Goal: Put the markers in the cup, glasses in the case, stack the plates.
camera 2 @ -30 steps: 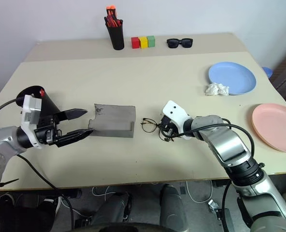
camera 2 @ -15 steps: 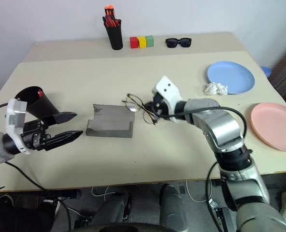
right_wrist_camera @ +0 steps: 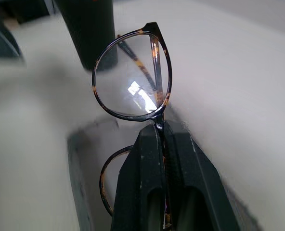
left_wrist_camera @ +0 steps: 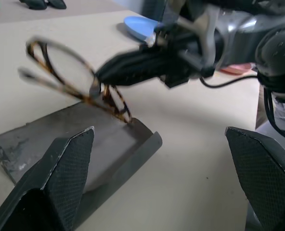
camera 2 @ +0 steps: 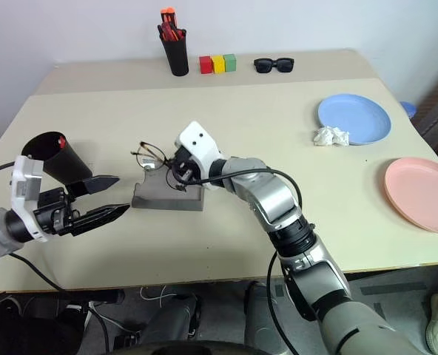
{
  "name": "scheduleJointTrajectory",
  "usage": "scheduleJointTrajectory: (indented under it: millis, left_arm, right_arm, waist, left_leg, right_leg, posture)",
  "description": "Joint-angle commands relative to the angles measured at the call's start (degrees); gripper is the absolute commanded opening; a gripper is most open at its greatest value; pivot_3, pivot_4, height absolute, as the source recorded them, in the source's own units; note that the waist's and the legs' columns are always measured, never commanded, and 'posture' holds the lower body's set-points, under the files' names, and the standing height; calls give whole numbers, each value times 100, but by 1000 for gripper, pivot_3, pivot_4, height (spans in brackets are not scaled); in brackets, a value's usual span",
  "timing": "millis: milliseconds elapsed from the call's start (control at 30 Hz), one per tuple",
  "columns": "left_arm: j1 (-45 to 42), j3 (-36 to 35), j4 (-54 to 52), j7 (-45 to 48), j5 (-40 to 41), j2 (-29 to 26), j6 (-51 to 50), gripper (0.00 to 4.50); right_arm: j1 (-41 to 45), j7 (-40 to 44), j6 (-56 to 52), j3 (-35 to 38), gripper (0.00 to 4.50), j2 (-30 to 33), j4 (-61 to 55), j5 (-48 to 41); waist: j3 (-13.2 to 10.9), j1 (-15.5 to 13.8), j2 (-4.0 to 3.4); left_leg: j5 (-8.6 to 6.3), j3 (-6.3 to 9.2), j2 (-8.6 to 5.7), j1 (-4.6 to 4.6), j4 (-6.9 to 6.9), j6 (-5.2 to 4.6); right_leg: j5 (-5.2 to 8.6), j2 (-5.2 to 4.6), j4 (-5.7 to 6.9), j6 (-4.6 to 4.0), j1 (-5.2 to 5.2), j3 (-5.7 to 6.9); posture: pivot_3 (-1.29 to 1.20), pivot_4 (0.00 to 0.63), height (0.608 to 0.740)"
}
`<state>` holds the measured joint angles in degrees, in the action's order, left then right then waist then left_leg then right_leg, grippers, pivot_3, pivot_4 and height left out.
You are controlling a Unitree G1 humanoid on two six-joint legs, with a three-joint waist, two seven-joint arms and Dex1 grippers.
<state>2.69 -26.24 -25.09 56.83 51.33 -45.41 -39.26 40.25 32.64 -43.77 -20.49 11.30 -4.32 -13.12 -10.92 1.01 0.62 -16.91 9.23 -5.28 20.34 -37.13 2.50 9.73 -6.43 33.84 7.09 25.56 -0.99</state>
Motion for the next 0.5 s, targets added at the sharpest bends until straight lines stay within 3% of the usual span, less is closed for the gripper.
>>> scheduleJointTrajectory:
  millis: [33,233,500]
  left_arm:
    - [17,-61,-223,-83,14,0,150,4500]
    - [-106,61,-114,-113,-76,-33,245,4500]
    - [-412,220,-85,-237,-57,-75,146,4500]
  right_arm:
    - [-176,139,167,-209,24,172,-155,195]
    - [-290,484,320,-559,24,564,-431,456]
    - [-328,721,391,-581,24,637,-566,481]
  waist:
    - [0,1,0]
    - [0,5,0]
    - [0,1,1]
  left_leg:
    - [0,0,0,0,0,0]
    - [0,-1,0,-2,0,0]
    - [0,-1,0,-1,0,0]
  right_leg:
    - [0,0,0,0,0,0]
    - [0,1,1,0,0,0]
    - [0,2,-1,0,-1,0]
  posture:
    - [0,150,740]
    - [0,150,740]
    - [0,150,740]
